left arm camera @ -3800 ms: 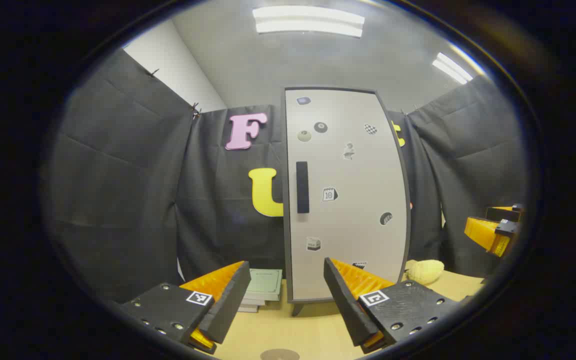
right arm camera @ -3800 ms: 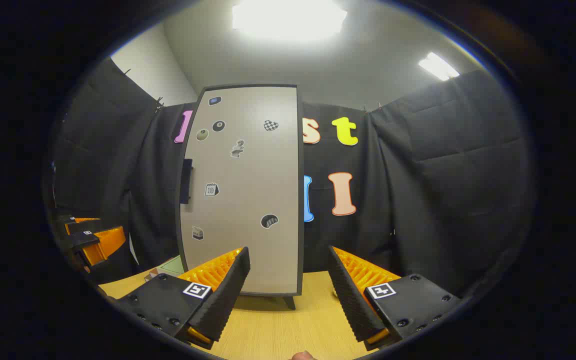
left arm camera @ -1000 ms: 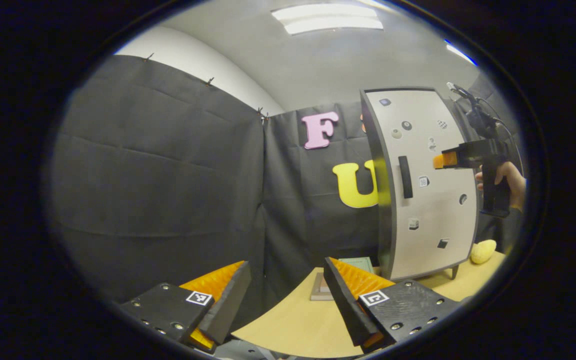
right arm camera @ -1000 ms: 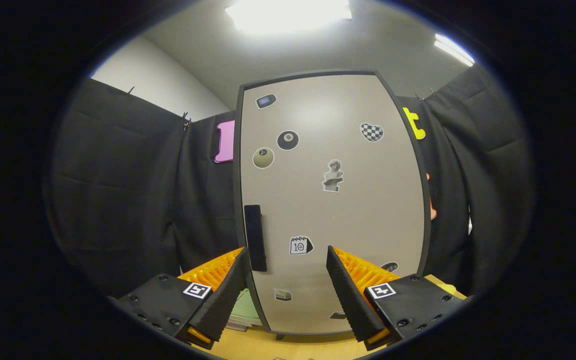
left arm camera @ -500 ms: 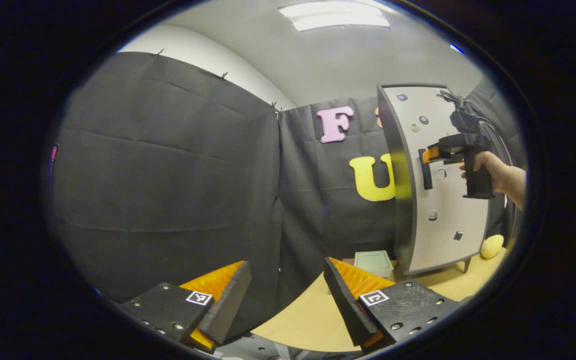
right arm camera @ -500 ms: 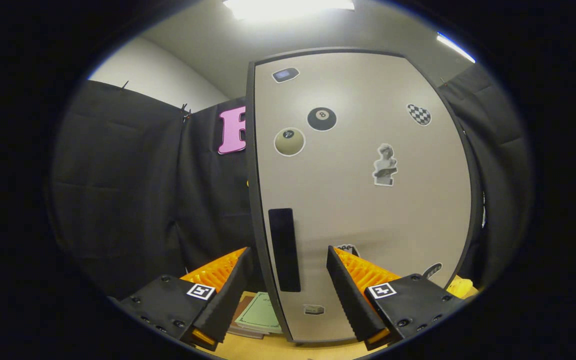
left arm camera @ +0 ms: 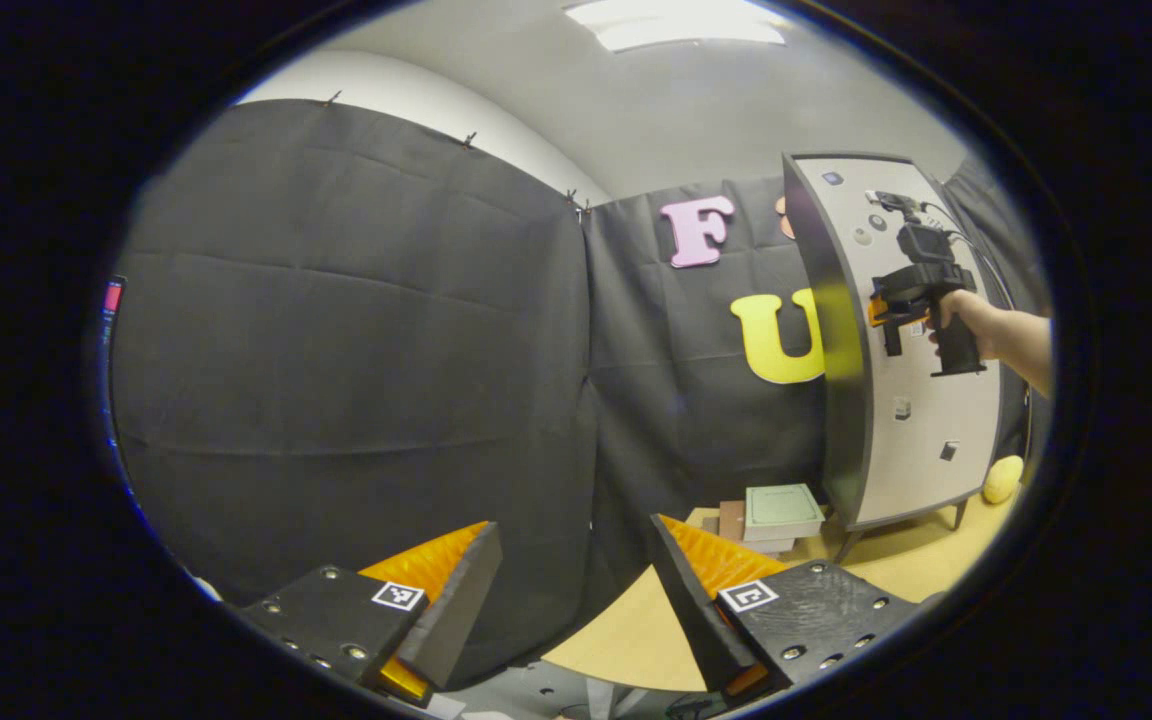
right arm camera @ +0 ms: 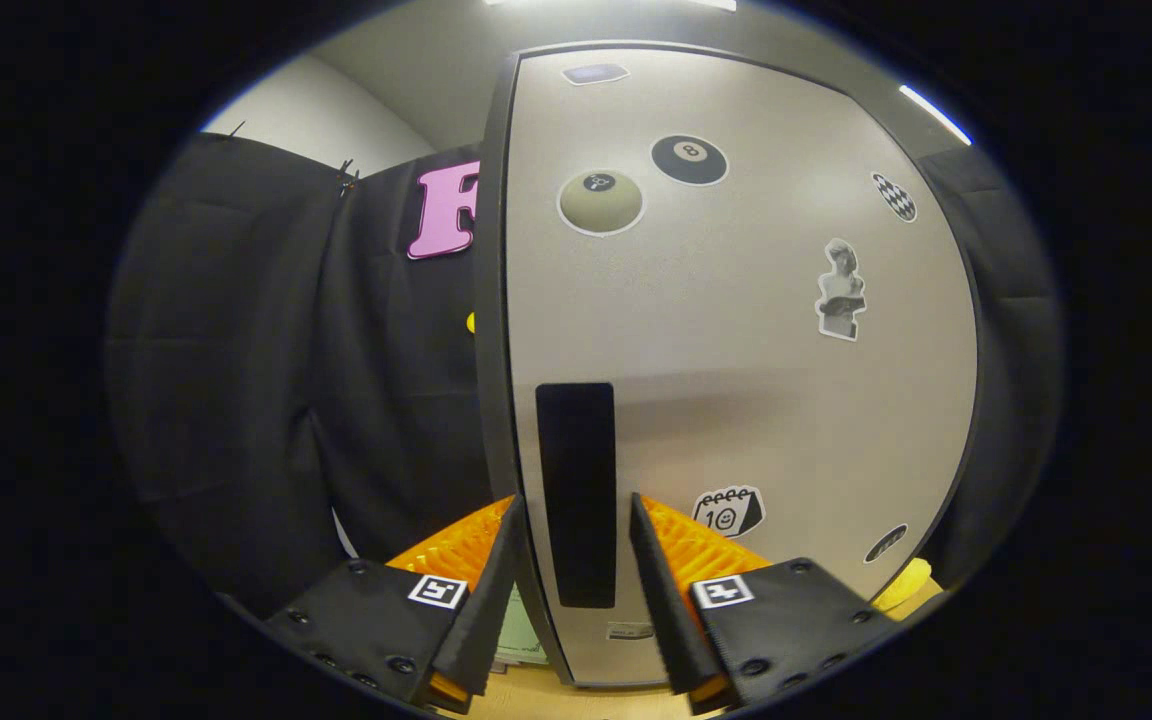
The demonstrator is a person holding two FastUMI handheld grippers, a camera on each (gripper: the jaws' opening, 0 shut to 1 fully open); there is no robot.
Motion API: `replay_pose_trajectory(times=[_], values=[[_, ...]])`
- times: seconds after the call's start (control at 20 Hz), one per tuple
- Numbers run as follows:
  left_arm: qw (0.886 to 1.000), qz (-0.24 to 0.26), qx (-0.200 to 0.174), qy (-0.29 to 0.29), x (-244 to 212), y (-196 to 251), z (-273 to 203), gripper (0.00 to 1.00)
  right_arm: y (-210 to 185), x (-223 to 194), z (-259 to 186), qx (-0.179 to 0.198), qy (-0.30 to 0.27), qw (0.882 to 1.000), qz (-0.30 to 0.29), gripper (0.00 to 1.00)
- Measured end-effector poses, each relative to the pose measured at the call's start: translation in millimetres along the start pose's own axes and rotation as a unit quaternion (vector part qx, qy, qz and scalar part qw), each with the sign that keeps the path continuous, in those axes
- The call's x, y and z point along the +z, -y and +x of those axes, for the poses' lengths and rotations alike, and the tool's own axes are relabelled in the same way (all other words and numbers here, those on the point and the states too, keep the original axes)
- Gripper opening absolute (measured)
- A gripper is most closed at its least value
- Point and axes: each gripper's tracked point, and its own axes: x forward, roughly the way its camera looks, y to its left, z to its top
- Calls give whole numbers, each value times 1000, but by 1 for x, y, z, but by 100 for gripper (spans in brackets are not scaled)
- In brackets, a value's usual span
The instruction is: Open the cabinet door with the right hand, grasp the bottle in the cabinet with the left hand and place it on the coaster, then close the cabinet door with the right hand.
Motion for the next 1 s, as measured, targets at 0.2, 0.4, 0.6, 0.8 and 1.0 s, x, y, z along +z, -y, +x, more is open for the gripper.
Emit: replay_pose_trajectory(times=[0.2,0.4,0.6,0.8,1.0], values=[[1000,-3,-3,0,1,-1,6,89,2,-1,2,-8,-7,1000,-11,25],[1000,-4,-20,7,6,17,19,89,1,-3,-5,14,-26,999,-16,20],[999,-9,-51,13,12,51,33,89,-3,-4,-34,51,-26,998,-14,20],[996,-12,-85,24,22,88,33,89,2,-5,-59,81,-33,996,-7,20],[993,-14,-114,35,34,122,28,91,9,-6,-82,102,-35,994,-9,20]])
